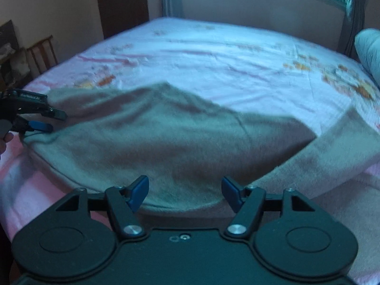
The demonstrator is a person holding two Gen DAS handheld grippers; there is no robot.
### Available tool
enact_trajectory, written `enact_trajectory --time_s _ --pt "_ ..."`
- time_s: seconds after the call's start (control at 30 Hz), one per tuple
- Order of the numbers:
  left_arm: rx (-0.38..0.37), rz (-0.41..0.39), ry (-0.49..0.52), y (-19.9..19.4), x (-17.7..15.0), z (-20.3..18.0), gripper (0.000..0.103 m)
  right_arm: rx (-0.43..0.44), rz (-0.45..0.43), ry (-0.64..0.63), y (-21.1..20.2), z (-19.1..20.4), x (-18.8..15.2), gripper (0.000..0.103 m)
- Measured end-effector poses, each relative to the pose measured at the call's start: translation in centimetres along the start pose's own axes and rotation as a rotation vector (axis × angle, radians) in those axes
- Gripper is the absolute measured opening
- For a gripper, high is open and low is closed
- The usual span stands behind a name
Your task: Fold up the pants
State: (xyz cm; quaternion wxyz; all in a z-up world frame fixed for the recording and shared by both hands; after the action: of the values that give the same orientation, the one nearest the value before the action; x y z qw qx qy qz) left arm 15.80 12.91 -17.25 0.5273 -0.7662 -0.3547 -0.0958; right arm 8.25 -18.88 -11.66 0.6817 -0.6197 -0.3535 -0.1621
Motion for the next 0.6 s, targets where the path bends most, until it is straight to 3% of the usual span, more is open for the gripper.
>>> enact_trajectory --time_s 0.1,0.3,0.43,0.6 --pt "-0.036 0.023 -0.032 -1.9 -0.4 0.4 0.063 0.055 -0.001 0.02 -0.8 0.4 0.0 0.061" --pt "-0.04 0.048 0.021 -5.1 -2.8 0.8 0.063 0.149 0.021 0.16 -2.7 -0.5 -1.7 0.06" --pt "-0.053 0.074 0.021 -5.5 -3.5 0.8 0.063 0.197 0.057 0.3 -2.3 -1.8 -2.5 0.06" --pt "-0.039 0.051 0.073 -6.6 -4.0 0.4 0.063 0.249 0.105 0.518 0.3 -3.4 -2.3 0.059"
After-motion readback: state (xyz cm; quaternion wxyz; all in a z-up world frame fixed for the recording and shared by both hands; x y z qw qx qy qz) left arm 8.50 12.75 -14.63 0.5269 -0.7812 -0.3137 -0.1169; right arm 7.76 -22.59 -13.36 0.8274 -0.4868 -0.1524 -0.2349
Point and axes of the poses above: each gripper's, at about its wrist camera, not at the fingertips, and y roughly the way its jaws point, z to its left, x to its top, the point moved 2 cm from there along y, roughly the way its jaws point, and after that the axes turned 5 degrees about -y, right-handed, at the moved point
